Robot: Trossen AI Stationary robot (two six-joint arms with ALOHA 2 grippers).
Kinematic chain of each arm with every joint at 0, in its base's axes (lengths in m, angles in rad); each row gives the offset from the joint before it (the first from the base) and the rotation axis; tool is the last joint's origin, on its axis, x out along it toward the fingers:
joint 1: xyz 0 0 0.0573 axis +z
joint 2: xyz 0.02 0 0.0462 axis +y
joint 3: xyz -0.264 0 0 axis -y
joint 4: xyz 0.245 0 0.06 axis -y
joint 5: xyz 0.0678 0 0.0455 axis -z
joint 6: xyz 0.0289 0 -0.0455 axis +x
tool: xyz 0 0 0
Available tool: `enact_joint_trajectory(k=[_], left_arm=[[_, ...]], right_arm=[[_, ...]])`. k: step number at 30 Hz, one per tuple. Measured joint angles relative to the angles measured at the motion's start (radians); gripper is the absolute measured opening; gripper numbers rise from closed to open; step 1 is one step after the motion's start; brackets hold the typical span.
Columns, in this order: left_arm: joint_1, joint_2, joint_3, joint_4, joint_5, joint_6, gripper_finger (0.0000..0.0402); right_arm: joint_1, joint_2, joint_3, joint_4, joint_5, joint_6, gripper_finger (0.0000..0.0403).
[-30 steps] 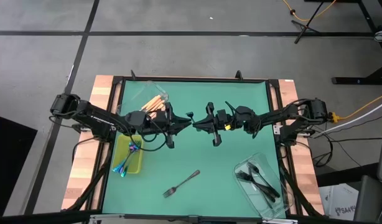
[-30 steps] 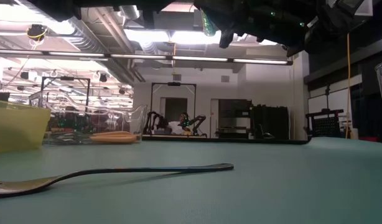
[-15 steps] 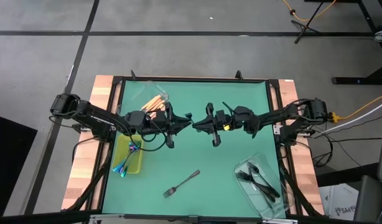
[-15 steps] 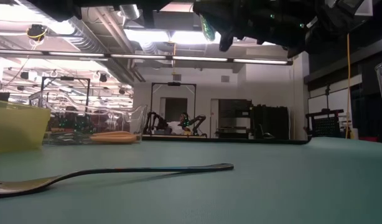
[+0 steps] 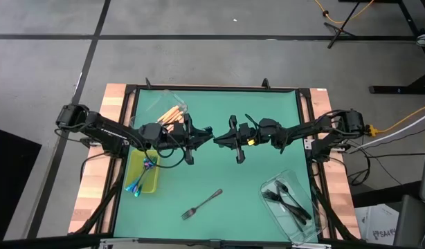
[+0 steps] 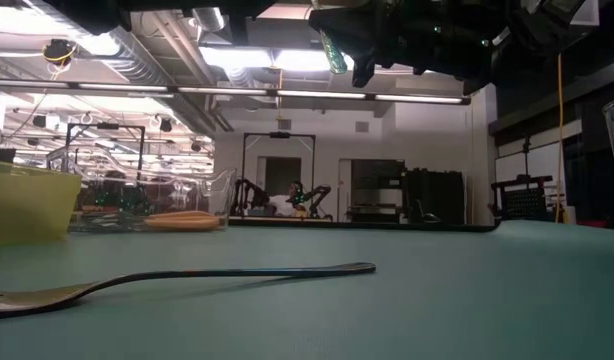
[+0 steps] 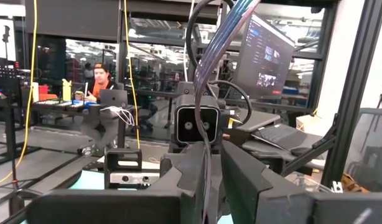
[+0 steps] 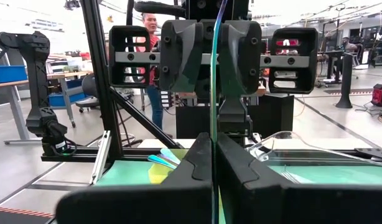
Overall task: Sort silverware by color (type)
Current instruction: Put the blue fork in the yellow bin
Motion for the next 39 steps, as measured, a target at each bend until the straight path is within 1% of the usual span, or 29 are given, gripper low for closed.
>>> enact_joint_trajectory(k=[6,13,26,30,34,37,39], left_arm=[[0.000,0.000,0.000,0.000,-0.004,0.000,0.0043],[0.000,0.000,0.000,0.000,-0.005,0.000,0.0006],[0.000,0.000,0.000,-0.004,-0.009,0.000,0.0002],[0.000,0.000,0.000,-0.010,-0.009,0.000,0.0001],[0.000,0.000,0.000,-0.009,-0.021,-0.004,0.0000],[0.000,-0.001,0.000,-0.010,-0.030,-0.042,0.0000],[0.000,-0.017,0.000,-0.045,-0.023,-0.089,0.0000]], right_arm=[[0.000,0.000,0.000,-0.001,0.000,0.000,0.0000],[0.000,0.000,0.000,-0.001,0.000,-0.002,0.0000],[0.000,0.000,0.000,-0.016,0.013,0.006,0.0004],[0.000,0.000,0.000,-0.020,0.013,0.008,0.0024],[0.000,0.000,0.000,-0.026,0.014,0.009,0.0064],[0.000,-0.008,0.000,-0.032,0.014,0.009,0.0092],[0.000,-0.021,0.000,-0.038,0.012,0.009,0.0105]])
